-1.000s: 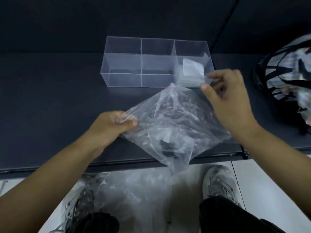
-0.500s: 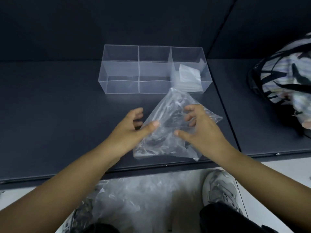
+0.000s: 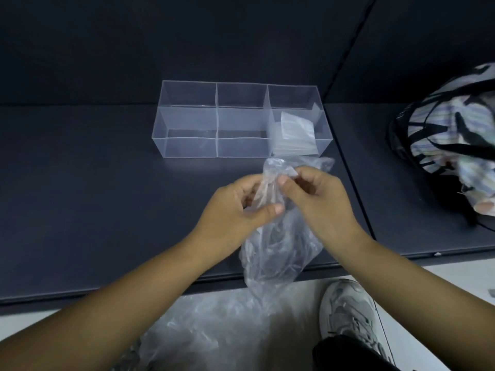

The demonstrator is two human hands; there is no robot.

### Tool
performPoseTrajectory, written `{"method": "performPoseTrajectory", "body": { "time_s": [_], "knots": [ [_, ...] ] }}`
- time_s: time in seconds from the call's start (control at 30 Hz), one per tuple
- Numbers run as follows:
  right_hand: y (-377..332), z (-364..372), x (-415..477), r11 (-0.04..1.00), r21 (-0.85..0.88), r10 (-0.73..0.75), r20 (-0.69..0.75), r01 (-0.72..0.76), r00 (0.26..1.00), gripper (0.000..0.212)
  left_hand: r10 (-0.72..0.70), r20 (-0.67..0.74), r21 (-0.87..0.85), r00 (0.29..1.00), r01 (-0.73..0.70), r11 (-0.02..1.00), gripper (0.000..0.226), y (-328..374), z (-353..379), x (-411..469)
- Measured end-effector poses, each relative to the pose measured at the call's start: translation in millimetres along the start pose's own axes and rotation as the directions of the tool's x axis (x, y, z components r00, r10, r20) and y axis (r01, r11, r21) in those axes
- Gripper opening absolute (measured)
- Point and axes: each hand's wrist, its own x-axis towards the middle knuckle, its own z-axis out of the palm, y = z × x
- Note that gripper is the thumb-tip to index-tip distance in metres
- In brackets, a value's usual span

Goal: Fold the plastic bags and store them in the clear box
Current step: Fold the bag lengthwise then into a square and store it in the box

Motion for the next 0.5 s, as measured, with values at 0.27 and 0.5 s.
{"method": "performPoseTrajectory", "body": {
  "time_s": [0.27,0.5],
  "knots": [
    [-1.4,-29.5,-0.4,0.992,0.129,0.01,-0.048,-0.003,0.999,0.013,0.08,-0.38,0.247,0.921,0.018,0.969,0.011,-17.0,-43.8,-18.3],
    [-5.2,-42.7,-5.5,0.953,0.297,0.036,0.093,-0.062,0.995,0.005,-0.133,-0.033,0.383,0.991,0.135,0.914,0.095,-7.1,-47.2,-21.8]
  ]
}}
